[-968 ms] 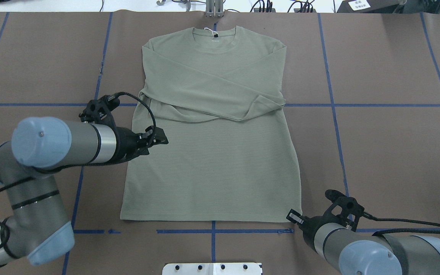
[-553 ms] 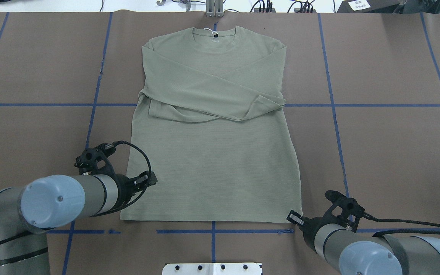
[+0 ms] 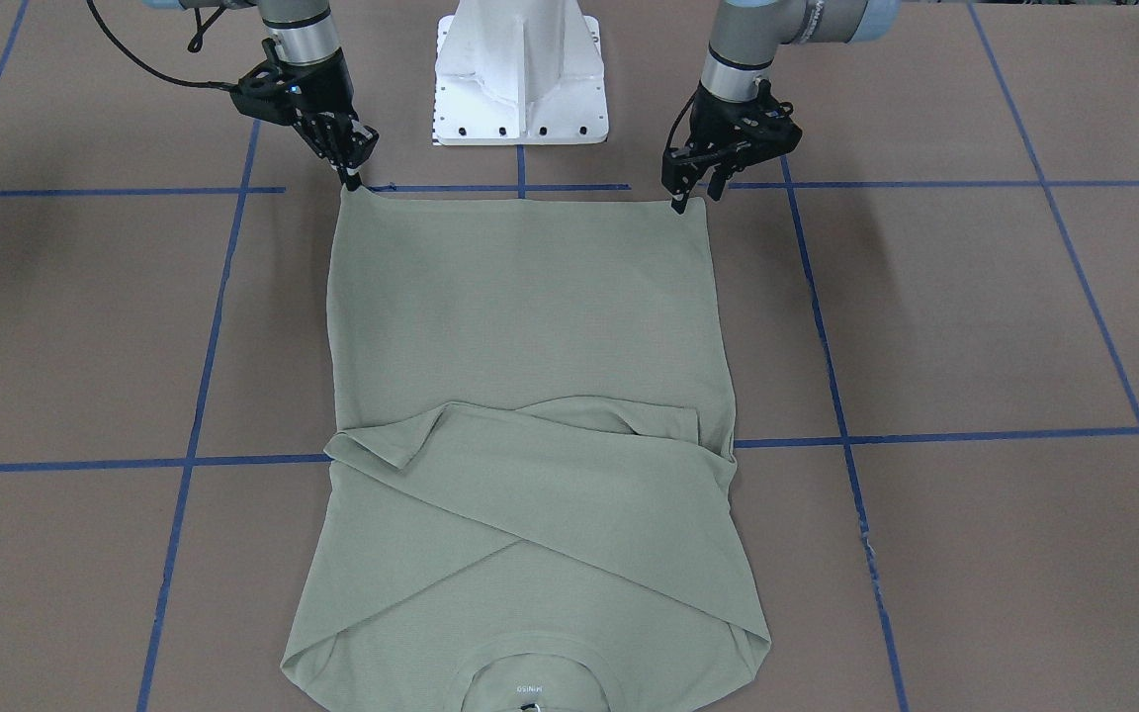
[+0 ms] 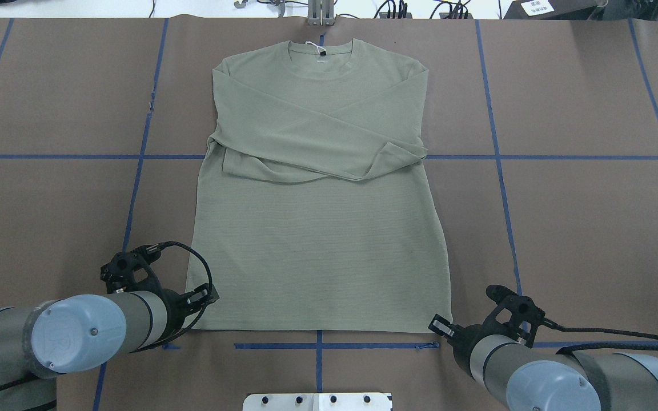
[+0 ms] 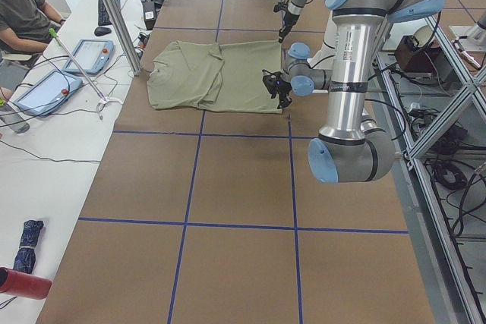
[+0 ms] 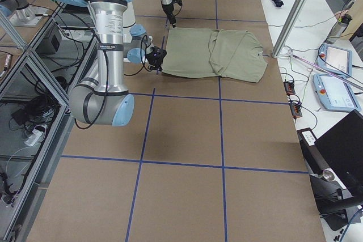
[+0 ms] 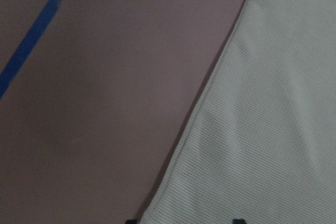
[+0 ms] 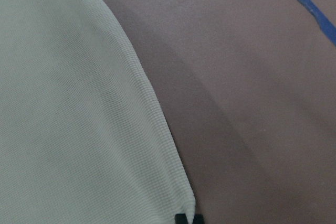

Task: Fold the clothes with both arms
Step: 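Grasp both hem corners with the left and right grippers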

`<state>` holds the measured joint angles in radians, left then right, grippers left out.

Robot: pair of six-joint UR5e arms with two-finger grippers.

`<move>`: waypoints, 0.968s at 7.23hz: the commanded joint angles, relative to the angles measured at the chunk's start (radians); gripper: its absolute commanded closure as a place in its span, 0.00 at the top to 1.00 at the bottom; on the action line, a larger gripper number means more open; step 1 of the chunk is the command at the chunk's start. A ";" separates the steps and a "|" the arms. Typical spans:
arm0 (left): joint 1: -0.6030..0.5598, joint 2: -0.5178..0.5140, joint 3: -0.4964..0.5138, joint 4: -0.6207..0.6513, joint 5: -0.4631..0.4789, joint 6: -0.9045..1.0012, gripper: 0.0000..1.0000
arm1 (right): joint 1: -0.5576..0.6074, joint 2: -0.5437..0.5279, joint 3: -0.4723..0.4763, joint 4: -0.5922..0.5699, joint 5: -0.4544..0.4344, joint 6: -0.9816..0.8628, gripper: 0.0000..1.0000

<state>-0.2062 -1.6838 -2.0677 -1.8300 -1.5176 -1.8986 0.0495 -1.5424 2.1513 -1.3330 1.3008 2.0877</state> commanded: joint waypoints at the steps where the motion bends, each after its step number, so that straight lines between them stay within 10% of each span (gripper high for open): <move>1: 0.017 0.004 0.006 0.000 -0.001 -0.002 0.63 | 0.000 0.001 -0.002 -0.003 0.000 0.000 0.00; 7: 0.031 0.003 0.031 -0.002 -0.006 -0.002 0.53 | 0.000 0.001 -0.002 -0.003 0.000 0.000 0.00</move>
<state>-0.1756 -1.6805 -2.0421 -1.8310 -1.5226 -1.9006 0.0501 -1.5426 2.1491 -1.3361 1.3008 2.0878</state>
